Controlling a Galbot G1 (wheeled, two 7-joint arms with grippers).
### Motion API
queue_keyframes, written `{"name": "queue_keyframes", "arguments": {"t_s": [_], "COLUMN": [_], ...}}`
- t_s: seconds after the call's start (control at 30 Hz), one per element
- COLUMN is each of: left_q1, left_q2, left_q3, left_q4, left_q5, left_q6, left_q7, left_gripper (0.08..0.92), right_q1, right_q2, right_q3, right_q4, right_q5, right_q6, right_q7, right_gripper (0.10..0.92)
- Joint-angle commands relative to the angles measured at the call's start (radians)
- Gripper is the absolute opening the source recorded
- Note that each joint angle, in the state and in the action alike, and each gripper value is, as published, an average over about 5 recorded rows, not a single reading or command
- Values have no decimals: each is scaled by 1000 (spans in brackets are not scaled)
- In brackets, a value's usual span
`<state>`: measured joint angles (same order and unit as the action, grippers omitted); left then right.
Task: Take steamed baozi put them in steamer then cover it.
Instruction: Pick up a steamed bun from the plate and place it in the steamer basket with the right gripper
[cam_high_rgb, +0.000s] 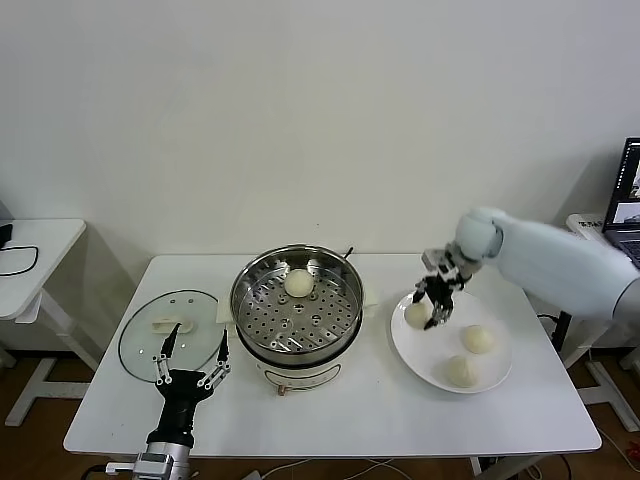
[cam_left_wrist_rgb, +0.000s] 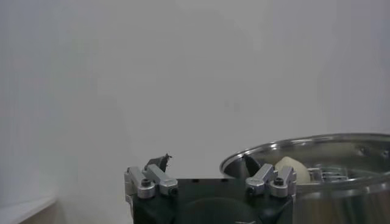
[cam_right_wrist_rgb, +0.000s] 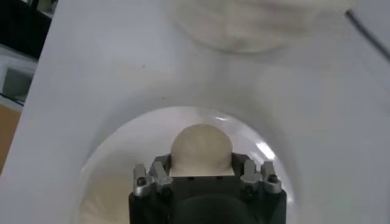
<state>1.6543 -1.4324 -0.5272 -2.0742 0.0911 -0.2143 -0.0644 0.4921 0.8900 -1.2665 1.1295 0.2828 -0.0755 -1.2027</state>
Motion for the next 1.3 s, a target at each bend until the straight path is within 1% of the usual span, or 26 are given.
{"name": "queue_keyframes", "arguments": {"t_s": [0.03,0.17,0.37,0.5,0.67,0.83,1.3], "left_q1": [0,-1,-5,-7,-13,-16,-19], "left_q2": [3,4,4,3,2,2,4], "left_q3": [3,5,6,5,5,4,0], "left_q4": [-4,-6,-7,-8,-5,-3,11], "left_q5": [0,0,0,0,0,0,-1], "left_q6": [0,0,-1,-2,0,0,-3], "left_q7": [0,-1,-4,-5,-7,-9,-11], "left_gripper": [823,823,823,823,823,823,823], "right_q1": [341,397,383,357,314,265,129], "right_q2": [112,191,306,386,473,543,641], "right_q3": [-105,-137,-174,-206,-239,-258,-265], "right_q4": [64,104,156,172,165,123,-17], "right_q5": [107,188,313,361,380,375,338], "right_q6": [-12,-47,-136,-192,-239,-268,-277], "right_q7": [-105,-83,29,93,181,250,304], "right_gripper": [670,670,667,662,662,662,660]}}
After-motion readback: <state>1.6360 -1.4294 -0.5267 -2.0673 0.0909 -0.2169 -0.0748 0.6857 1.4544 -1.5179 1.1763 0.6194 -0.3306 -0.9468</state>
